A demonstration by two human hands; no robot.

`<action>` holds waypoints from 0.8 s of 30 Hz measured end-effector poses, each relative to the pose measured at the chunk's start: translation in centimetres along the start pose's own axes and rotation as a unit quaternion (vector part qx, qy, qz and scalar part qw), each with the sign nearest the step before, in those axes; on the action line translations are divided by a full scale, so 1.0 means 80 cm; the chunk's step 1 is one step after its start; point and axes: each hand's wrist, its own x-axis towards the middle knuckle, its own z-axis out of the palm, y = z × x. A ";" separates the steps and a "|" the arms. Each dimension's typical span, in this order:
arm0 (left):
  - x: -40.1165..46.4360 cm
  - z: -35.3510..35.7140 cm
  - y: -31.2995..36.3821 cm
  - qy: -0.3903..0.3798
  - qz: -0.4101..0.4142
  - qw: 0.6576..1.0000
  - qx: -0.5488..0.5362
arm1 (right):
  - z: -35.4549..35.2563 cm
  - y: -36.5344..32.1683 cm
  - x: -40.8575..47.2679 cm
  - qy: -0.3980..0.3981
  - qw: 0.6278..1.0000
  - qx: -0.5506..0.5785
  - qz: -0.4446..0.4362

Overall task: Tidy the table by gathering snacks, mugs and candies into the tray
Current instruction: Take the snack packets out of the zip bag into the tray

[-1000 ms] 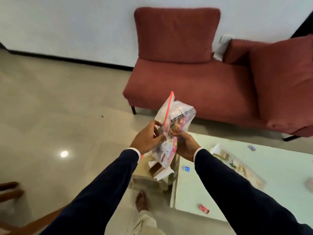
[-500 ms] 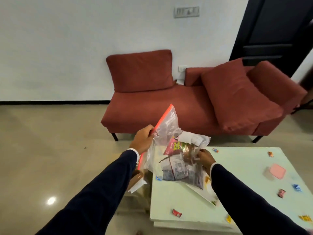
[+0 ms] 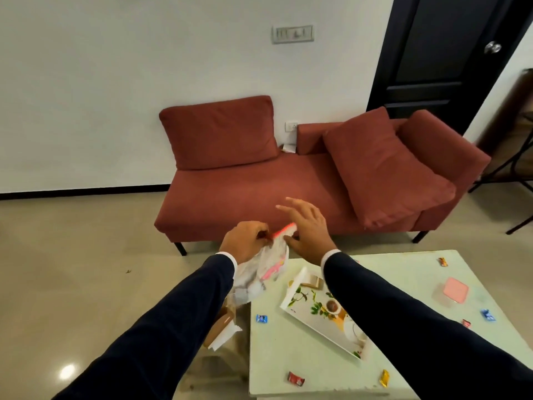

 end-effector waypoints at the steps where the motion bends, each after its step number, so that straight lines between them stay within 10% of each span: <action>1: 0.003 -0.002 -0.002 0.006 0.013 1.000 0.010 | 0.002 -0.006 0.008 -0.006 0.998 -0.055 -0.033; 13: 0.005 0.018 -0.068 0.224 -0.012 0.968 0.109 | 0.028 -0.008 0.038 -0.173 0.963 0.174 0.108; 16: 0.006 0.039 -0.054 0.126 -0.080 0.977 -0.149 | 0.030 0.005 0.035 -0.163 0.950 0.233 0.133; 19: 0.012 0.056 -0.020 -0.039 -0.194 0.901 -0.386 | 0.026 0.021 0.029 -0.165 0.922 0.307 0.167; 24: 0.033 0.082 0.042 0.013 -0.202 0.822 -0.532 | -0.006 0.064 0.015 -0.168 0.906 0.359 0.149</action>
